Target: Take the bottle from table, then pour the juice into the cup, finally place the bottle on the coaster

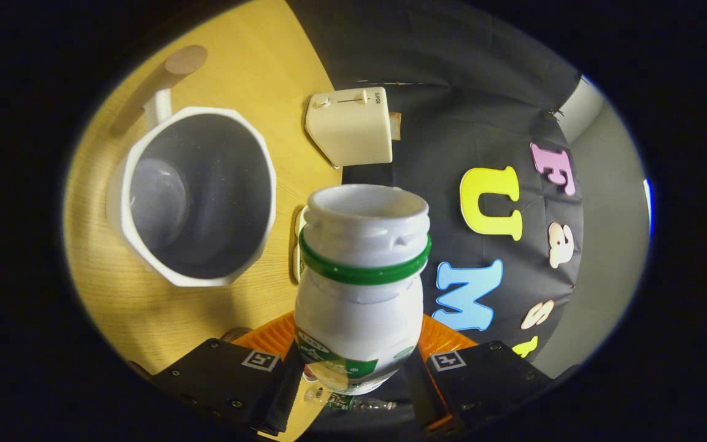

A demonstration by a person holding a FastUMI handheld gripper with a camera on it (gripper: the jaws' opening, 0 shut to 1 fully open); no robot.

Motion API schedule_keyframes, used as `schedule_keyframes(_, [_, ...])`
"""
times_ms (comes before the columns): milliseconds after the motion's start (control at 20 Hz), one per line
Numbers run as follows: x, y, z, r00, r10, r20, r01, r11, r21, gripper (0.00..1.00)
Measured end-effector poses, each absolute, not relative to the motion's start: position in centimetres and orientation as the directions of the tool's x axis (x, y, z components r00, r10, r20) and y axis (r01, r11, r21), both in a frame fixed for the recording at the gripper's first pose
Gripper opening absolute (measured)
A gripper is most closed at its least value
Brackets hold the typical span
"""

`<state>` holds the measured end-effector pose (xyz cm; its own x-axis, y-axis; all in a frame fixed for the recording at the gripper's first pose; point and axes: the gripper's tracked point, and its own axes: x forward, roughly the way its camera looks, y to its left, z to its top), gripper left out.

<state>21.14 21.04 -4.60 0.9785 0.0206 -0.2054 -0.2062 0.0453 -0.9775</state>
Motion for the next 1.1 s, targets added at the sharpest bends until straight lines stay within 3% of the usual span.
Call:
schedule_keyframes(200, [21.3, 20.1, -4.1, 0.979, 0.025, -0.202, -0.203, 0.17, -0.964, 0.74])
schedule_keyframes(500, [21.1, 18.6, -5.4, 0.952, 0.07, -0.299, -0.29, 0.518, -0.804, 0.74])
schedule_keyframes(750, [21.1, 16.7, -5.4, 0.95, 0.077, -0.304, -0.278, 0.653, -0.704, 0.74])
schedule_keyframes(1100, [22.0, 15.3, -6.8, 0.928, 0.155, -0.34, -0.286, 0.88, -0.379, 0.74])
